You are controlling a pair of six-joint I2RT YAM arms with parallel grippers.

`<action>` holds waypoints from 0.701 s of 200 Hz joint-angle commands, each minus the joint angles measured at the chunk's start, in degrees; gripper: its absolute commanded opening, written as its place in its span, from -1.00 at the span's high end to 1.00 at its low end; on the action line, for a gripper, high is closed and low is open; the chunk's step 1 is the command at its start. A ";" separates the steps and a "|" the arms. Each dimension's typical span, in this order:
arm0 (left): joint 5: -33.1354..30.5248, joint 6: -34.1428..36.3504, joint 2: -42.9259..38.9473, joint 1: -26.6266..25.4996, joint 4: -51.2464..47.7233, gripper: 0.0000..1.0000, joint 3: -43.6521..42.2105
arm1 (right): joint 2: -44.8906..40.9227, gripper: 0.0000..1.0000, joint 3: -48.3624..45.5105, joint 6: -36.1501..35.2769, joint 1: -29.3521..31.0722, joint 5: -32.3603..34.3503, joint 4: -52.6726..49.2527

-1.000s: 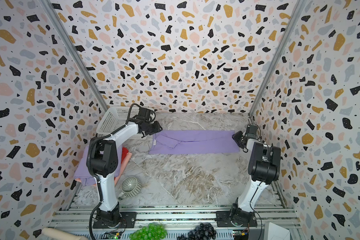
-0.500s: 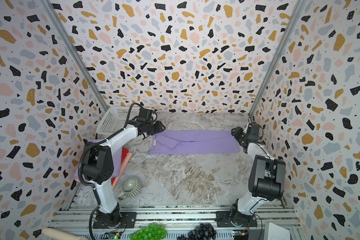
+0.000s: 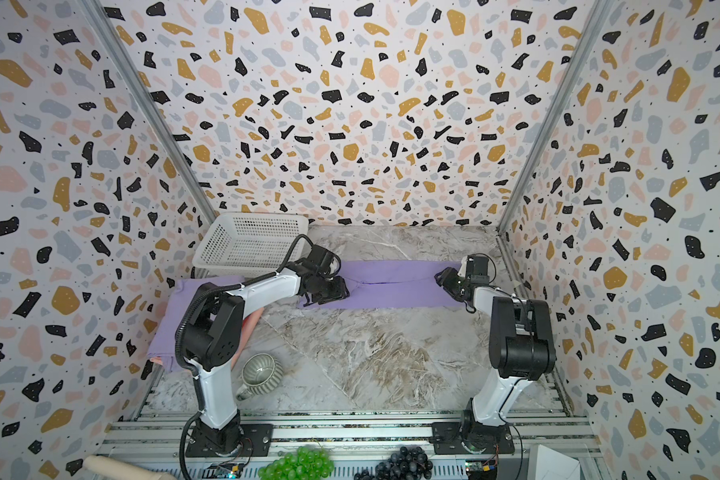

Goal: Fold and stack the t-shirts

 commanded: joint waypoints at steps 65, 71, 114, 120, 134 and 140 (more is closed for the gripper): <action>-0.69 -10.55 3.99 -0.89 9.66 0.19 2.18 | 4.35 -0.13 -1.51 -2.24 1.53 -0.60 2.35; -0.90 -10.67 3.88 -0.89 9.67 0.27 2.44 | 4.37 -0.13 -1.96 -2.32 1.55 -0.59 2.55; -3.59 -9.30 4.28 -0.89 6.96 0.95 5.57 | 3.87 -0.13 -5.02 -1.74 1.56 -0.23 3.91; -4.20 -8.46 4.69 -0.89 6.29 0.96 6.60 | 3.72 -0.13 -5.40 -1.65 1.57 -0.44 4.25; -4.06 -6.89 6.27 -0.80 5.50 0.97 9.69 | 3.08 -0.12 -6.14 -1.69 1.66 -0.55 4.68; -3.61 -6.36 7.14 -0.76 5.25 0.97 11.20 | 2.68 -0.12 -6.58 -1.72 1.81 -0.35 4.76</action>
